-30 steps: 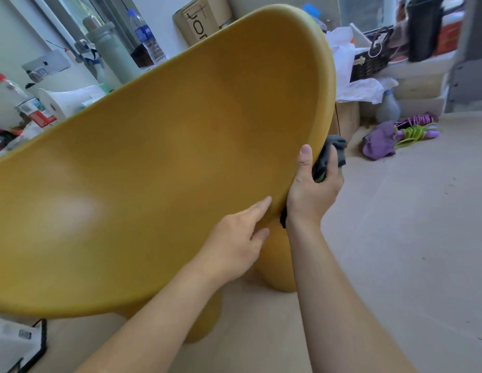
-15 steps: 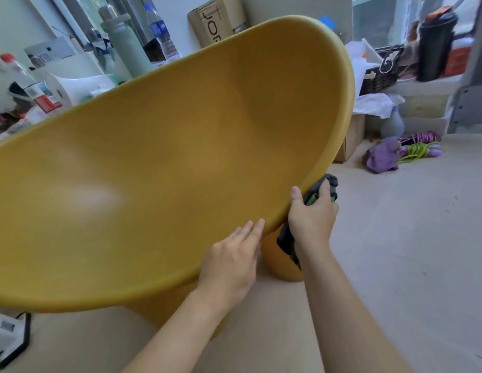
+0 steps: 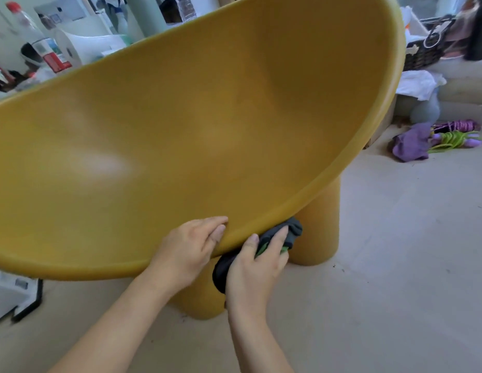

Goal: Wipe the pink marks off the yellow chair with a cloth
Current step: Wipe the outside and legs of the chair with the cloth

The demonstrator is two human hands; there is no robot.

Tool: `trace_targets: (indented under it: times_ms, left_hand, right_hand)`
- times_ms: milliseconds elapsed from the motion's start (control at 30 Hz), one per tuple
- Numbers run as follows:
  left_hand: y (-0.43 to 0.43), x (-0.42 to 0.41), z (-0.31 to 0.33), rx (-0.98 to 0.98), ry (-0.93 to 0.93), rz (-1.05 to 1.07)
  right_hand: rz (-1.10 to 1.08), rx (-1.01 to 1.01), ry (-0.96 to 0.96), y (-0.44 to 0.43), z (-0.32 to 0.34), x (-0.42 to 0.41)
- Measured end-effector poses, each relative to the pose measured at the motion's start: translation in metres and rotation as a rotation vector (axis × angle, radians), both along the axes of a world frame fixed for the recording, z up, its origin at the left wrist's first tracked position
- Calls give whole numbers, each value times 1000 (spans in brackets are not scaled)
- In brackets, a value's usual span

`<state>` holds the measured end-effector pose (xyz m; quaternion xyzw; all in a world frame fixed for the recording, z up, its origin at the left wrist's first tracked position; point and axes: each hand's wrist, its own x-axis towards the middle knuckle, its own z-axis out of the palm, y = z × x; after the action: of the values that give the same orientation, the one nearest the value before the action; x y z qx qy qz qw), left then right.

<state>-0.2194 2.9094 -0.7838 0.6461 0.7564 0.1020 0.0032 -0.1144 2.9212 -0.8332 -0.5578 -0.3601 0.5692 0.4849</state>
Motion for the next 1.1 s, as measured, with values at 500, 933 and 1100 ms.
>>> trace_targets:
  times_ms: [500,933,1100]
  left_hand:
    - [-49,-50,13,-227,396,-64]
    - [-26,-16,0,-18,580,-41]
    - [-13,-17,-3,57,559,58]
  right_hand:
    - [8,205,-191,15,24,48]
    - [44,146,-233,85,32,35]
    - [109,156,-203,118,28,12]
